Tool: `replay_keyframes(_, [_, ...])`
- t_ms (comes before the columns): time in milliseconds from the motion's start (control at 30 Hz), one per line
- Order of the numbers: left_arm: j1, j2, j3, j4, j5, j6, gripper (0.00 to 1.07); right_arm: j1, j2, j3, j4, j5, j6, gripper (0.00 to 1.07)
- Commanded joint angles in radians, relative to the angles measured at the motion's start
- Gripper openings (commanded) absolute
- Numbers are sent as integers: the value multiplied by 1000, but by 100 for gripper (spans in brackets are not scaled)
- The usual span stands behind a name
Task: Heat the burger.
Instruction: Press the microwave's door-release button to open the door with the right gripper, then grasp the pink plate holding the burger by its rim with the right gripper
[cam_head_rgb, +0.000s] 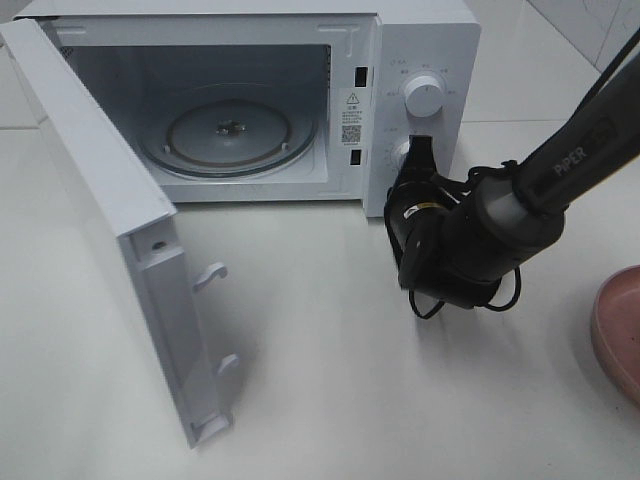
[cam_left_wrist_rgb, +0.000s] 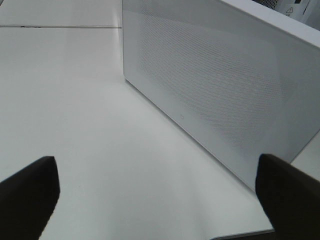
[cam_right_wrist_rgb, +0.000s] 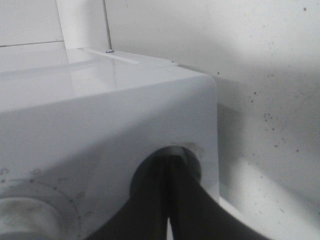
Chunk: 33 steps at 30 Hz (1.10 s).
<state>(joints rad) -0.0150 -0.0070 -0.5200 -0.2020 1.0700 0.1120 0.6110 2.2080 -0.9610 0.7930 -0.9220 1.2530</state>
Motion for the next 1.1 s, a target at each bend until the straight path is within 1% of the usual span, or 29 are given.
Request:
replay_keyframes(33, [5,0,3,0,5,-3,100,-24,-54,-15,-108,-88,3,0])
replay_keyframes(167, [5,0,3,0,5,-3,100,-24,-89,32,-124,11,-5,0])
replay_keyframes(367, [5,0,3,0,5,-3,100,-24,-116,80,-140,81,-23,0])
replay_keyframes(500, [5,0,3,0,5,-3,100,-24,-161,135,-140,137,-95,0])
replay_keyframes(533, [5,0,3,0,5,-3,100,-24,-161,135,-140,137,-95,0])
replay_keyframes(600, [5,0,3,0,5,-3,100,-24,-209,180,-140,187,-167,0])
replay_keyframes(700, [5,0,3,0,5,-3,100,-24,-224,192,-140,200,-192,0])
replay_keyframes(767, [5,0,3,0,5,-3,100,-25,-277,235,-140,254,-315,0])
replay_keyframes(867, [5,0,3,0,5,-3,100,-26,-294,245,-140,274,-357,0])
replay_keyframes(933, [5,0,3,0,5,-3,100,-26,-339,263,-140,338,-491,0])
replay_keyframes(967, [5,0,3,0,5,-3,100,-26,-339,263,-140,338,-491,0])
replay_keyframes(1000, [5,0,3,0,5,-3,100,-26,-368,267,-140,387,-615,0])
replay_keyframes(1033, [5,0,3,0,5,-3,100,-26,-368,267,-140,387,-615,0])
replay_keyframes(1100, [5,0,3,0,5,-3,100,-27,-419,269,-138,476,-847,1])
